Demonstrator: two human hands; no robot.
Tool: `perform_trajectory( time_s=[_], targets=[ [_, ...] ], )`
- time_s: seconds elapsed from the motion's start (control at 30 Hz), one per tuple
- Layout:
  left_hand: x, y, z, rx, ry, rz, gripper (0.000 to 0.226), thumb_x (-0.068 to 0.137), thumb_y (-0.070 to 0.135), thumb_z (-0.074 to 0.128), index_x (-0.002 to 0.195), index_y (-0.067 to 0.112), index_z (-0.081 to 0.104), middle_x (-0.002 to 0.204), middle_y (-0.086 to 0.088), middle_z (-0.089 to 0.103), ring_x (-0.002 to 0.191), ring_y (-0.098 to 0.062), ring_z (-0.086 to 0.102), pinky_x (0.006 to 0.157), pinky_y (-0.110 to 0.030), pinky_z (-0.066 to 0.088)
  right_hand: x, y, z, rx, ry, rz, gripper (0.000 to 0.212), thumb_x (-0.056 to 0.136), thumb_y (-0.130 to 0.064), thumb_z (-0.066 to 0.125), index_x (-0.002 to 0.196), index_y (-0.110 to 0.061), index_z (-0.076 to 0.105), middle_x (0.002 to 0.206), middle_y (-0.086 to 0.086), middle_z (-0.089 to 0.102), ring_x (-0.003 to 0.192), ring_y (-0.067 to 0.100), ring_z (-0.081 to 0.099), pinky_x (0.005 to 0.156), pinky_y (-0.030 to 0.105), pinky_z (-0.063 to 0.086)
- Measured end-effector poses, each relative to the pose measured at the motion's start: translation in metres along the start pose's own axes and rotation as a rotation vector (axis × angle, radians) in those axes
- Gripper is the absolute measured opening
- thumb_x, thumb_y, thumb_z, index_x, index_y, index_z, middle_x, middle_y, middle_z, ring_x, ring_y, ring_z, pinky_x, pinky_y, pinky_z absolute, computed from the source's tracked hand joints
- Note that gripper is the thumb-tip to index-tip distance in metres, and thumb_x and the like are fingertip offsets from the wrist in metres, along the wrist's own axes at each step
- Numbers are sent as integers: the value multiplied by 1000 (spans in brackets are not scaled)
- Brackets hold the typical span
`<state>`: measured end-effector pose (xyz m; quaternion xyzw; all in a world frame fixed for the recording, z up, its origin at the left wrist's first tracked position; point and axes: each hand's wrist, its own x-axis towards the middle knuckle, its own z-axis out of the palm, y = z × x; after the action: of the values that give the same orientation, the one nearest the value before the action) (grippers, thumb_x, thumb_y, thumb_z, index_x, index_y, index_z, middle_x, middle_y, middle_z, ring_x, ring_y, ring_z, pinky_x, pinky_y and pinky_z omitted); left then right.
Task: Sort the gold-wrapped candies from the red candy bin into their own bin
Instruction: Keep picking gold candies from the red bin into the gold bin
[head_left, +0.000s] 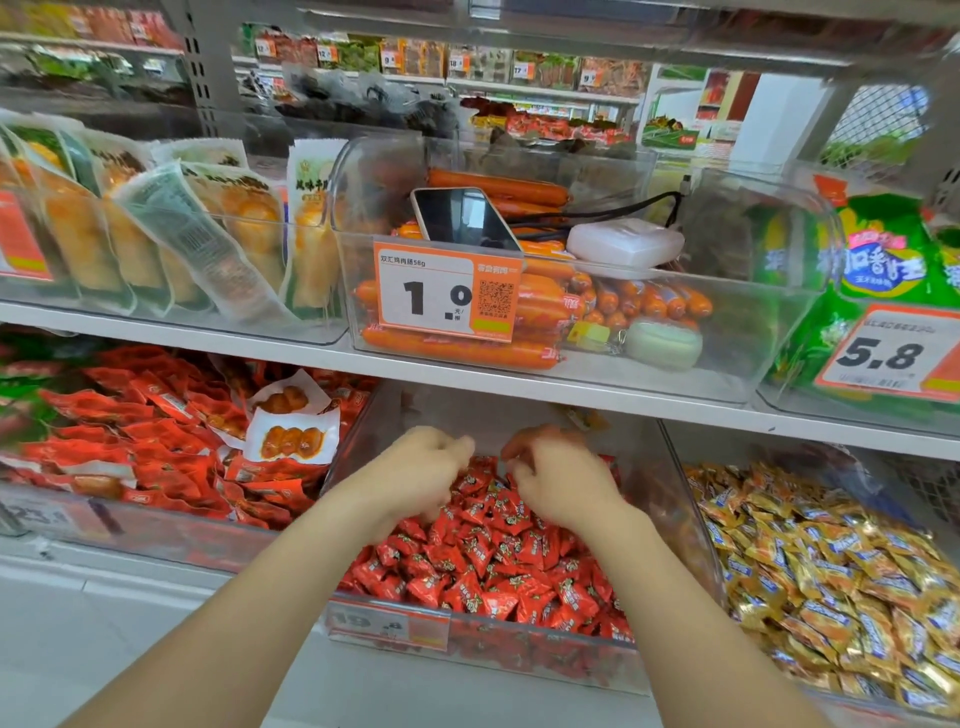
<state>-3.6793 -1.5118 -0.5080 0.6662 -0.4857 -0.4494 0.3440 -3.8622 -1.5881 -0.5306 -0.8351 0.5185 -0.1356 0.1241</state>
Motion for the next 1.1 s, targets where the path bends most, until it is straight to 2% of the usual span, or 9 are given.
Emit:
perform_trajectory(
  time_s=[0.1, 0.2, 0.4, 0.5, 0.63, 0.77, 0.9, 1.0, 1.1],
  targets=[
    [11, -6, 1, 142, 26, 111, 20, 109, 15, 44, 111, 18, 64, 88, -1, 64, 73, -18, 55, 60, -30, 46, 22, 3, 16, -38, -59, -13, 18, 94, -30, 65, 109, -37, 72, 121, -1, 64, 114, 25, 63, 93, 41, 58],
    [19, -6, -1, 227, 9, 133, 40, 103, 0, 37, 109, 22, 69, 93, -1, 69, 72, -17, 57, 60, -29, 45, 34, 5, 25, -65, -207, 19, 33, 85, -35, 77, 118, -35, 73, 122, 0, 69, 112, 24, 67, 93, 39, 60],
    [38, -3, -1, 434, 105, 146, 29, 99, 10, 45, 97, 14, 73, 86, -2, 68, 68, -19, 58, 55, -28, 45, 45, 13, 35, -53, -278, 63, 34, 87, -20, 69, 120, -25, 71, 120, 5, 67, 107, 28, 68, 92, 38, 61],
    [45, -2, 0, 488, 111, 147, 25, 95, 9, 47, 99, 10, 72, 102, -6, 72, 93, -29, 65, 73, -33, 50, 45, 19, 35, -100, -276, 71, 35, 86, -25, 74, 120, -18, 68, 116, 7, 68, 104, 30, 68, 89, 42, 62],
    [51, -3, 6, 516, 77, 137, 31, 96, 7, 48, 110, 18, 74, 123, 1, 69, 117, -22, 62, 100, -32, 52, 42, 19, 32, -86, -309, 94, 21, 77, -22, 68, 96, -21, 76, 100, -1, 75, 93, 24, 72, 82, 40, 64],
    [53, -2, 10, 512, 119, 121, 22, 90, 21, 47, 98, 20, 67, 108, 0, 69, 101, -24, 64, 93, -41, 57, 42, 19, 31, -83, -337, 80, 16, 80, -23, 66, 92, -23, 76, 98, -3, 76, 90, 22, 72, 83, 41, 64],
    [49, -5, 11, 534, 112, 153, 29, 81, 23, 42, 95, 26, 67, 110, 2, 70, 106, -24, 64, 94, -38, 56, 42, 17, 31, -111, -330, 65, 18, 85, -24, 73, 102, -23, 72, 107, 1, 71, 100, 26, 69, 89, 40, 62],
    [49, -11, 14, 571, 90, 180, 27, 90, 13, 45, 96, 28, 67, 110, 1, 69, 101, -23, 66, 89, -38, 57, 38, 15, 31, -129, -318, 53, 12, 93, -23, 67, 89, -15, 60, 94, 6, 63, 93, 31, 66, 78, 34, 57],
    [49, -12, 15, 611, 144, 206, 24, 85, 32, 40, 92, 27, 62, 102, -2, 71, 95, -29, 66, 85, -42, 58, 31, 15, 11, 25, -197, 101, 19, 97, -26, 65, 85, -12, 66, 86, 7, 68, 88, 29, 67, 67, 26, 45]
  ],
)
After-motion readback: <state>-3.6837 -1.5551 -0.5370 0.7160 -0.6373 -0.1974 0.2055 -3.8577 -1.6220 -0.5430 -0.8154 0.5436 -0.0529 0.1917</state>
